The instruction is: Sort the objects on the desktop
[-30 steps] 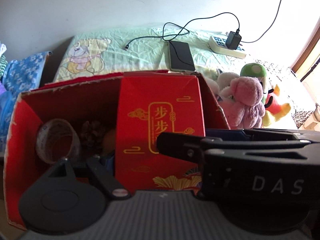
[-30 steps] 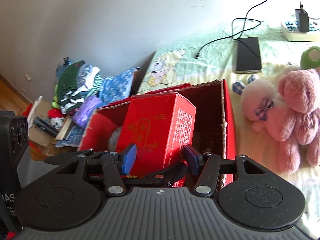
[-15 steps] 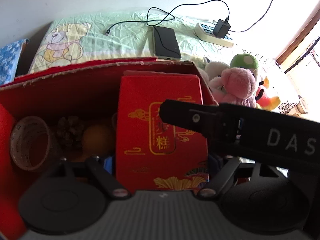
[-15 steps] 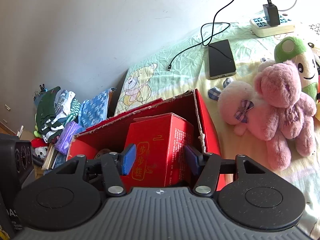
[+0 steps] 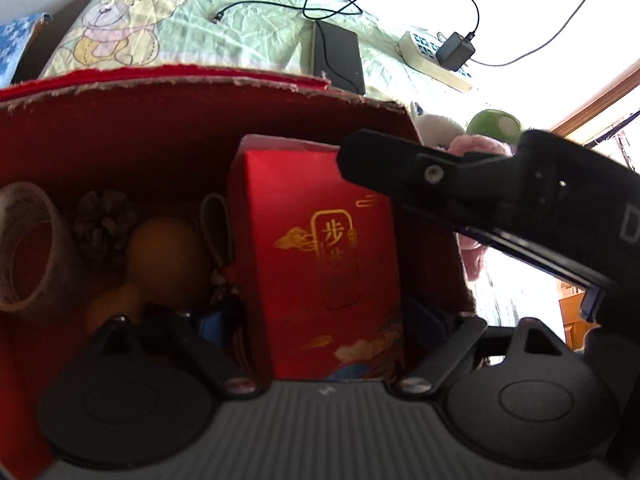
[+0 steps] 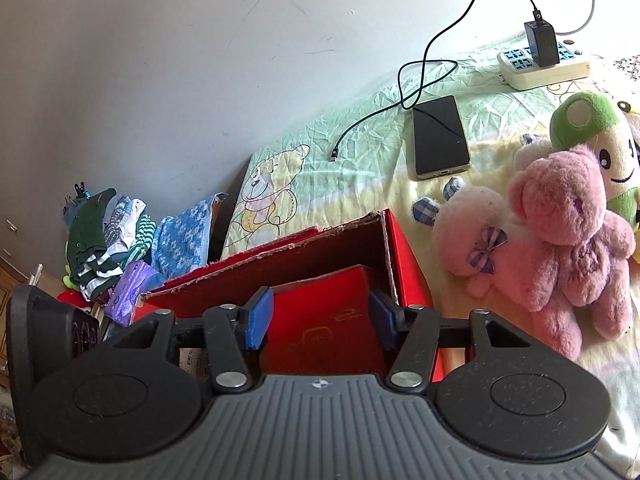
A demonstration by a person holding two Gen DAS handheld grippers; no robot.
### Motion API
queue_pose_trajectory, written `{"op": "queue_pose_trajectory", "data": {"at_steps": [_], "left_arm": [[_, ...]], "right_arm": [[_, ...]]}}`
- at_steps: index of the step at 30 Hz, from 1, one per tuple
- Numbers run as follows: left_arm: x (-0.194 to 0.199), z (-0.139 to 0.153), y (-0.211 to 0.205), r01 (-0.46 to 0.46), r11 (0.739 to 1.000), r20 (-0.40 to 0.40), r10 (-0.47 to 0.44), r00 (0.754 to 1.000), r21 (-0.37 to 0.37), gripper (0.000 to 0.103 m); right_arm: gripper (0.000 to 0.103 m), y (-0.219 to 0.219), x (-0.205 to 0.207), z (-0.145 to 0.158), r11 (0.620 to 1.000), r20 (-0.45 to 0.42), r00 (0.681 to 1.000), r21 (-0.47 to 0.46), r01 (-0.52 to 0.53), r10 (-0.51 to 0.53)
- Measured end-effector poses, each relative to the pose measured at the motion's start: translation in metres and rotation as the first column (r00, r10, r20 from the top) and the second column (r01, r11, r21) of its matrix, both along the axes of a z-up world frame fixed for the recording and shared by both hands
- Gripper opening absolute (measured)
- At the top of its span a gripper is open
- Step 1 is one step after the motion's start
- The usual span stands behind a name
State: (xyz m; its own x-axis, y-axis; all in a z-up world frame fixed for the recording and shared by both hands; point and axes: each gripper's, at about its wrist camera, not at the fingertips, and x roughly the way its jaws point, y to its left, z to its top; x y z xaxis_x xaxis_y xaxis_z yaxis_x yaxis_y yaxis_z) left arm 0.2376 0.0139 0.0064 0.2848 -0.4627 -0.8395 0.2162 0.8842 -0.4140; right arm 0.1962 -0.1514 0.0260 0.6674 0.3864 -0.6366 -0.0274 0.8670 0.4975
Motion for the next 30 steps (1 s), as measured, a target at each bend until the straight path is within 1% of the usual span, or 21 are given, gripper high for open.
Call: {"op": "queue_pose_trajectory", "data": {"at_steps": [2, 5, 9, 12, 14, 17, 18, 19, 21, 22, 25, 26, 30], "left_arm": [[0.000, -0.001, 0.001, 0.002, 1.000, 0.000, -0.002, 1.000, 0.002, 0.089], [-0.001, -0.001, 0.001, 0.011, 1.000, 0.006, -0.011, 1.000, -0.010, 0.089], [-0.003, 0.001, 0.002, 0.027, 1.000, 0.023, -0.027, 0.999, -0.012, 0.089], [-0.004, 0.000, 0.000, 0.049, 0.998, 0.020, -0.049, 0.999, -0.032, 0.084], [-0.004, -0.002, -0.004, 0.081, 0.996, 0.014, -0.081, 0.997, -0.033, 0.084], [-0.013, -0.001, -0.015, 0.127, 0.991, 0.060, -0.129, 0.990, 0.035, 0.084], [-0.015, 0.000, -0.016, 0.131, 0.991, 0.068, -0.134, 0.989, 0.041, 0.084], [-0.015, 0.000, -0.016, 0.131, 0.991, 0.069, -0.133, 0.989, 0.037, 0.084], [-0.013, 0.002, -0.012, 0.119, 0.993, 0.059, -0.119, 0.991, 0.019, 0.084], [-0.013, 0.004, -0.010, 0.111, 0.994, 0.062, -0.112, 0.992, 0.024, 0.084], [-0.016, 0.011, -0.006, 0.086, 0.990, 0.113, -0.099, 0.989, 0.113, 0.085], [-0.018, 0.013, -0.004, 0.080, 0.988, 0.126, -0.096, 0.987, 0.132, 0.085], [-0.022, 0.018, 0.010, 0.058, 0.984, 0.153, -0.083, 0.985, 0.166, 0.085]], "right_arm": [[0.057, 0.000, 0.001, 0.001, 1.000, 0.006, 1.000, -0.007, -0.006, 0.006], [0.057, -0.001, 0.002, 0.003, 1.000, 0.016, 1.000, 0.005, -0.019, 0.019], [0.056, 0.003, 0.002, 0.002, 0.999, 0.011, 0.999, 0.005, -0.038, 0.038], [0.056, 0.003, 0.001, 0.002, 0.999, 0.011, 0.999, 0.002, -0.037, 0.037], [0.056, 0.000, -0.001, 0.001, 0.999, 0.009, 0.999, 0.017, -0.031, 0.030], [0.055, -0.002, -0.003, -0.001, 0.999, 0.001, 1.000, 0.012, -0.030, 0.029], [0.052, -0.003, -0.004, -0.001, 0.999, 0.000, 1.000, 0.013, -0.030, 0.030], [0.052, -0.003, -0.005, -0.002, 0.999, -0.002, 1.000, 0.017, -0.028, 0.028], [0.051, -0.003, -0.008, -0.004, 0.999, -0.002, 1.000, 0.021, -0.026, 0.026], [0.051, -0.003, -0.009, -0.004, 1.000, 0.003, 1.000, 0.013, -0.027, 0.027], [0.050, 0.002, -0.013, -0.003, 0.999, 0.012, 0.999, -0.018, -0.030, 0.030], [0.050, 0.003, -0.014, -0.003, 0.999, 0.018, 0.999, -0.026, -0.030, 0.031], [0.051, 0.007, -0.018, -0.005, 0.999, 0.024, 0.999, -0.028, -0.024, 0.025]]}}
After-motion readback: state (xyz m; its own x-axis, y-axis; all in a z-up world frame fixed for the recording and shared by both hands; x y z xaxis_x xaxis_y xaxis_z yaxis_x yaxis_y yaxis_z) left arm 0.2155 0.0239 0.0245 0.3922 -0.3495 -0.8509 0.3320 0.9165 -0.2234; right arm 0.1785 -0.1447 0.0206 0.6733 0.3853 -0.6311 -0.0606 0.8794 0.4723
